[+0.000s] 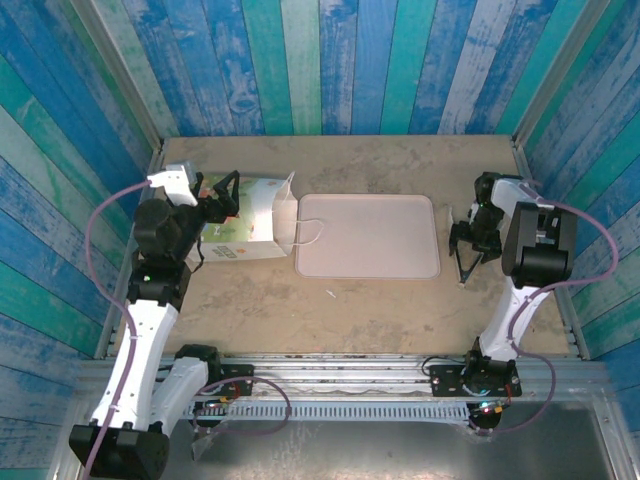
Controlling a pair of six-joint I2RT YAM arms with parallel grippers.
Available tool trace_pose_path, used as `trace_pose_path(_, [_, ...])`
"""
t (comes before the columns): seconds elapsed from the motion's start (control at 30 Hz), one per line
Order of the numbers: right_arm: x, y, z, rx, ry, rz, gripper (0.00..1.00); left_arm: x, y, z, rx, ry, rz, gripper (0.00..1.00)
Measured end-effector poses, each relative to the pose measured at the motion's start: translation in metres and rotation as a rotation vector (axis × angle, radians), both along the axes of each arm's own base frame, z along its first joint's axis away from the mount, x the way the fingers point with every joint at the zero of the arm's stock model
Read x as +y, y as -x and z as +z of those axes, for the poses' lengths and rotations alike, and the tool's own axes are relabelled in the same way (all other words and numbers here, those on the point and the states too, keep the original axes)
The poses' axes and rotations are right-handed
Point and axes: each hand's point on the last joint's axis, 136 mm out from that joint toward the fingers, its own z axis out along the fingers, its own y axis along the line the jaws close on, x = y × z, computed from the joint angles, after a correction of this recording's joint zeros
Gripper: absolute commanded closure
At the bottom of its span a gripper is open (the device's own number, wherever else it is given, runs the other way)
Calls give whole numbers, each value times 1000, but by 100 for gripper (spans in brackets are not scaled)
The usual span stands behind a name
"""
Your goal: Take the fake bread out of the paper bag
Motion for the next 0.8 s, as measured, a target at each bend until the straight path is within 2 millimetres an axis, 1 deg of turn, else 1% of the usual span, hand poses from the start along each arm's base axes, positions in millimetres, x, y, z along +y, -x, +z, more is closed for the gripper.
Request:
trace_pose_path(0.13, [0, 0, 0, -6, -9, -8, 19, 0, 2, 2, -5, 7, 1, 6])
trace_pose_path(0.37, [-3, 0, 0, -6, 4, -10, 26, 0, 5, 6, -18, 11, 1, 6])
trace_pose_path(0.43, [-3, 0, 0, -6, 11, -6, 30, 0, 5, 6, -18, 11, 1, 6])
trace_pose_path(0.57, [-2, -3, 1, -25, 24, 7, 33, 0, 5, 6, -18, 11, 1, 6])
trace_pose_path(0.67, [0, -8, 4, -72, 26, 9, 35, 0, 5, 6, -17, 11, -1, 6])
trace_pose_path(0.77, [4, -15, 16, -136, 22, 10, 35, -1, 5, 5, -14, 12, -8, 6])
trace_pose_path(0.8, [5, -18, 25, -168, 21, 11, 35, -2, 4, 6, -13, 12, -12, 6])
